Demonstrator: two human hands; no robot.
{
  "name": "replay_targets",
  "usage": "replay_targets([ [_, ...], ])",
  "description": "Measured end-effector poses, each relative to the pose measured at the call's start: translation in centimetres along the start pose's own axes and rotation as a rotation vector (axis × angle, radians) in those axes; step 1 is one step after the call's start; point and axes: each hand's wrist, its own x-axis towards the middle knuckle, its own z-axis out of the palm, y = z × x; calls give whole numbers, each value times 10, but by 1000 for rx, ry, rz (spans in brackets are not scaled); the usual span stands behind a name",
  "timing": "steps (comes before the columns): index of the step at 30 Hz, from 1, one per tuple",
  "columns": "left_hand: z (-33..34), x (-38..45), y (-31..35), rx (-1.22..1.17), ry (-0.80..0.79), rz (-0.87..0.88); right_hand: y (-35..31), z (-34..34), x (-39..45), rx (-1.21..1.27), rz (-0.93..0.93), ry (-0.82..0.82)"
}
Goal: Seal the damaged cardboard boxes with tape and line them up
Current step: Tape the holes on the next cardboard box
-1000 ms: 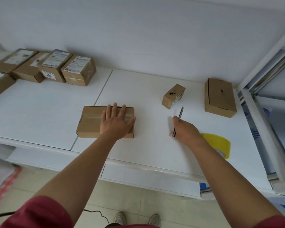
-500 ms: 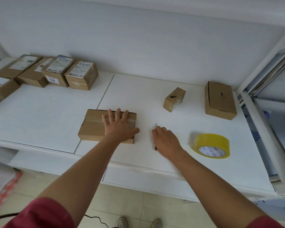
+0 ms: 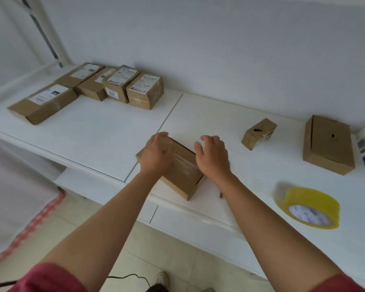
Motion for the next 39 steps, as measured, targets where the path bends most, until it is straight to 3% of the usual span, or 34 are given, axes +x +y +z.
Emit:
replay_targets([
  [2, -11, 11, -11, 113, 23, -29, -28, 19, 15, -103, -1, -18],
  [7, -22, 46, -32, 308, -100, -9, -50, 59, 20, -337, 47, -28],
  [13, 4, 61, -27, 577, -395, 342, -47, 70, 19, -364, 48, 70],
  [18, 11, 62, -23, 767, -401, 416, -54, 73, 18, -330, 282, 92],
  [22, 14, 65, -23, 687, -414, 406, -62, 80, 11, -405, 314, 113],
  [28, 22, 61, -24, 691, -423, 373, -53, 70, 15, -259, 381, 85],
  [34, 17, 61, -32, 622, -412, 382, -53, 73, 13, -333, 242, 80],
  [36, 17, 61, -29, 606, -416, 333, -54, 71, 12, -207, 259, 141],
  [39, 13, 59, -25, 441, -408, 226, -59, 57, 5, 129, 289, 375],
])
